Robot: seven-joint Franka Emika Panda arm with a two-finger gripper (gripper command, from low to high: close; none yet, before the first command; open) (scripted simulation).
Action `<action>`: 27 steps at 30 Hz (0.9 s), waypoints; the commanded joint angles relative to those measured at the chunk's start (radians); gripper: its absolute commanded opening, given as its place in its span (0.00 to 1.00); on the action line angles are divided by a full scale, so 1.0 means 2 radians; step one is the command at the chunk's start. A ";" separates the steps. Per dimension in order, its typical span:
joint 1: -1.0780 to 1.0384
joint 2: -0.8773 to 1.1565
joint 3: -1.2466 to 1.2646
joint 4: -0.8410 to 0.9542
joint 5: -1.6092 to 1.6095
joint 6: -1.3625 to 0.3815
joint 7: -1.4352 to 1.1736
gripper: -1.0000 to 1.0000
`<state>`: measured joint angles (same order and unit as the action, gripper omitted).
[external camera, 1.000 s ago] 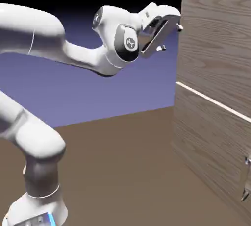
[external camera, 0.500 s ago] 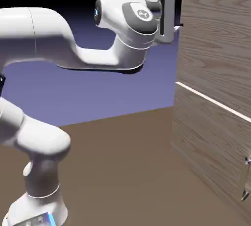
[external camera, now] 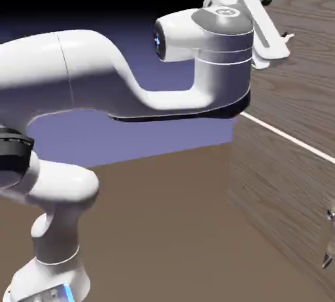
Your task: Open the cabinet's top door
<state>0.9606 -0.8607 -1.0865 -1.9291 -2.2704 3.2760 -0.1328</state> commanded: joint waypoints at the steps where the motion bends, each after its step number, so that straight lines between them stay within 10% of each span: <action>1: 0.009 -0.003 -0.010 0.008 -0.022 0.002 -0.008 0.50; 22: 0.226 -0.027 -0.207 0.201 -0.313 0.035 -0.117 0.50; 23: 0.226 -0.027 -0.207 0.201 -0.313 0.035 -0.117 0.00; 27: 0.173 -0.018 -0.177 0.147 -0.313 0.004 -0.105 0.00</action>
<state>1.3061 -0.8964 -1.4401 -1.6357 -2.8973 3.2836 -0.3427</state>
